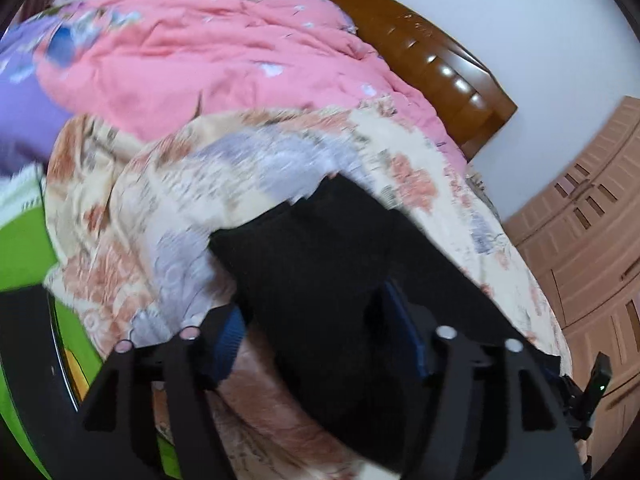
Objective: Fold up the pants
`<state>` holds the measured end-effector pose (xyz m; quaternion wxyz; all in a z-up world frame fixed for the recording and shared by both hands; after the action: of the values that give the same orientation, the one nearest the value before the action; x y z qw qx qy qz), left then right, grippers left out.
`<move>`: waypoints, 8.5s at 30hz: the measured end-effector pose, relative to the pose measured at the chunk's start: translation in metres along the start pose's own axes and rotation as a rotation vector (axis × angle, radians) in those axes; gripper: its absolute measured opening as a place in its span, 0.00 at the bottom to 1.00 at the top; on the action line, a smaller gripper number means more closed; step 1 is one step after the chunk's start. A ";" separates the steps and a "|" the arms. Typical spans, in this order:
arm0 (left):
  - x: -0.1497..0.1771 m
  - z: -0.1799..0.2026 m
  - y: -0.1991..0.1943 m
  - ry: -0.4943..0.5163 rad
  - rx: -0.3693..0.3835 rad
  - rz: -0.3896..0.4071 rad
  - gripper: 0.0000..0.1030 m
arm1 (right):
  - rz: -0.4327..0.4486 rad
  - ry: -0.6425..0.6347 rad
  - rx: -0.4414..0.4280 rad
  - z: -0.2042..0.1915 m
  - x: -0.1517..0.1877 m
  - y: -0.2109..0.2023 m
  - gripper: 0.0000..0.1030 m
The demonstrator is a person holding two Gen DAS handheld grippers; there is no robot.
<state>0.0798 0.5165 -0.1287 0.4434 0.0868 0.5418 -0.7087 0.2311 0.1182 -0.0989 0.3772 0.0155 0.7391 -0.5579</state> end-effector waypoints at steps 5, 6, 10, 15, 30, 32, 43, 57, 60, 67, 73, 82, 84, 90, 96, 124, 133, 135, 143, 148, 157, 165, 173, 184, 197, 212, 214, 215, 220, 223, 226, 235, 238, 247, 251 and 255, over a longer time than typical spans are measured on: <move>0.008 -0.003 0.000 -0.003 0.095 0.048 0.46 | 0.000 0.000 0.000 0.000 -0.001 0.000 0.96; 0.006 0.000 -0.004 0.001 0.089 0.061 0.43 | 0.000 0.000 0.000 0.000 -0.001 0.000 0.96; -0.001 0.001 -0.005 -0.008 0.110 0.070 0.43 | 0.000 0.000 0.000 0.000 -0.001 0.000 0.96; 0.007 -0.012 0.012 -0.054 0.127 0.046 0.65 | 0.000 0.000 0.000 0.000 -0.001 0.001 0.96; -0.030 0.067 -0.072 0.287 -0.060 0.222 0.11 | -0.022 -0.136 -0.082 -0.086 -0.013 0.003 0.96; -0.032 0.050 -0.056 0.234 -0.005 0.173 0.11 | -0.050 -0.160 -0.088 -0.099 -0.010 0.014 0.96; 0.001 -0.018 -0.002 -0.011 0.176 0.078 0.50 | -0.048 -0.149 -0.087 -0.098 -0.009 0.021 0.96; -0.010 0.037 -0.042 0.197 0.037 0.208 0.14 | -0.034 -0.101 -0.151 -0.108 -0.030 0.018 0.96; -0.010 0.039 -0.041 0.209 0.021 0.209 0.14 | -0.055 -0.182 -0.114 -0.130 -0.041 0.030 0.96; -0.012 0.044 -0.049 0.225 0.017 0.213 0.14 | -0.063 -0.254 -0.136 -0.151 -0.040 0.053 0.96; -0.010 0.127 -0.095 0.486 -0.010 0.362 0.14 | -0.064 -0.240 -0.146 -0.146 -0.043 0.055 0.96; 0.002 0.188 -0.095 0.556 0.057 0.372 0.14 | -0.056 -0.243 -0.136 -0.145 -0.049 0.056 0.96; 0.006 0.200 -0.095 0.557 0.069 0.369 0.14 | -0.057 -0.187 -0.163 -0.131 -0.053 0.045 0.96; 0.043 0.270 -0.105 0.684 0.134 0.371 0.14 | 0.155 0.154 -0.138 -0.004 -0.046 -0.062 0.96; 0.113 0.354 -0.080 0.847 0.228 0.321 0.14 | 0.269 0.567 -0.105 0.148 0.021 -0.126 0.96; 0.175 0.251 -0.052 0.863 -0.048 0.148 0.88 | -0.062 0.628 -0.462 0.069 0.085 -0.086 0.77; 0.186 0.219 -0.039 0.827 -0.038 0.091 0.88 | 0.078 0.537 -0.379 0.048 0.075 -0.101 0.20; 0.181 0.218 -0.037 0.813 -0.047 0.085 0.88 | 0.122 0.521 -0.359 0.046 0.071 -0.114 0.20; 0.159 0.202 -0.019 0.679 -0.096 0.057 0.92 | 0.183 0.502 -0.327 0.059 0.083 -0.134 0.19; 0.159 0.207 -0.018 0.666 -0.098 0.067 0.93 | 0.130 0.569 -0.326 0.080 0.106 -0.110 0.19; 0.161 0.205 -0.019 0.653 -0.105 0.062 0.93 | 0.188 0.537 -0.324 0.072 0.104 -0.127 0.19; 0.163 0.201 -0.015 0.647 -0.095 0.050 0.93 | 0.129 0.598 -0.337 0.090 0.117 -0.111 0.25; 0.155 0.213 -0.083 0.745 -0.071 0.110 0.93 | 0.262 0.436 -0.063 0.085 0.113 -0.170 0.44; 0.138 0.298 -0.020 0.763 0.144 0.044 0.93 | 0.140 0.044 0.067 0.007 0.112 -0.121 0.57; 0.142 0.293 0.016 0.777 0.050 -0.088 0.94 | 0.093 0.158 -0.155 0.044 0.111 -0.134 0.71; 0.076 0.355 0.108 0.842 0.062 -0.212 0.98 | 0.007 0.258 -0.161 0.094 0.056 -0.080 0.84; 0.082 0.356 0.107 0.869 0.036 -0.186 0.99 | 0.046 0.228 -0.101 0.092 0.056 -0.092 0.84; 0.082 0.355 0.106 0.869 0.031 -0.179 0.99 | 0.072 0.219 -0.063 0.095 0.056 -0.099 0.84; 0.081 0.356 0.108 0.871 0.025 -0.166 0.99 | 0.103 0.346 0.194 0.148 0.062 -0.105 0.86; 0.083 0.356 0.107 0.873 0.019 -0.155 0.99 | 0.033 0.455 0.198 0.185 0.075 -0.095 0.87; 0.084 0.357 0.107 0.879 0.006 -0.145 0.99 | 0.020 0.442 0.207 0.188 0.076 -0.104 0.87; 0.085 0.358 0.108 0.879 0.002 -0.141 0.99 | 0.035 0.452 0.326 0.210 0.136 -0.152 0.90; 0.085 0.358 0.107 0.888 -0.009 -0.133 0.99 | 0.040 0.452 0.317 0.223 0.157 -0.160 0.91; 0.118 0.406 0.046 1.023 -0.024 -0.008 0.98 | 0.120 0.406 0.367 0.213 0.194 -0.219 0.91; 0.162 0.446 0.008 1.084 0.128 0.015 0.98 | 0.097 0.437 0.414 0.223 0.223 -0.232 0.92; 0.210 0.475 0.002 1.141 0.216 -0.031 0.98 | 0.126 0.458 0.385 0.234 0.255 -0.236 0.95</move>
<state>0.1270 0.0029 -0.0675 0.0597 0.4919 0.6207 -0.6076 0.0705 -0.2674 -0.0758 0.2249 0.2580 0.6832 -0.6451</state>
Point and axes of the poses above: each gripper's, at about its wrist camera, not at the fingertips, and y roughly the way its jaws point, z to its right, x to its underside, the point moved 1 cm from there along y, roughly the way its jaws point, and after that the axes turned 12 degrees about y, right-handed, at the moved point
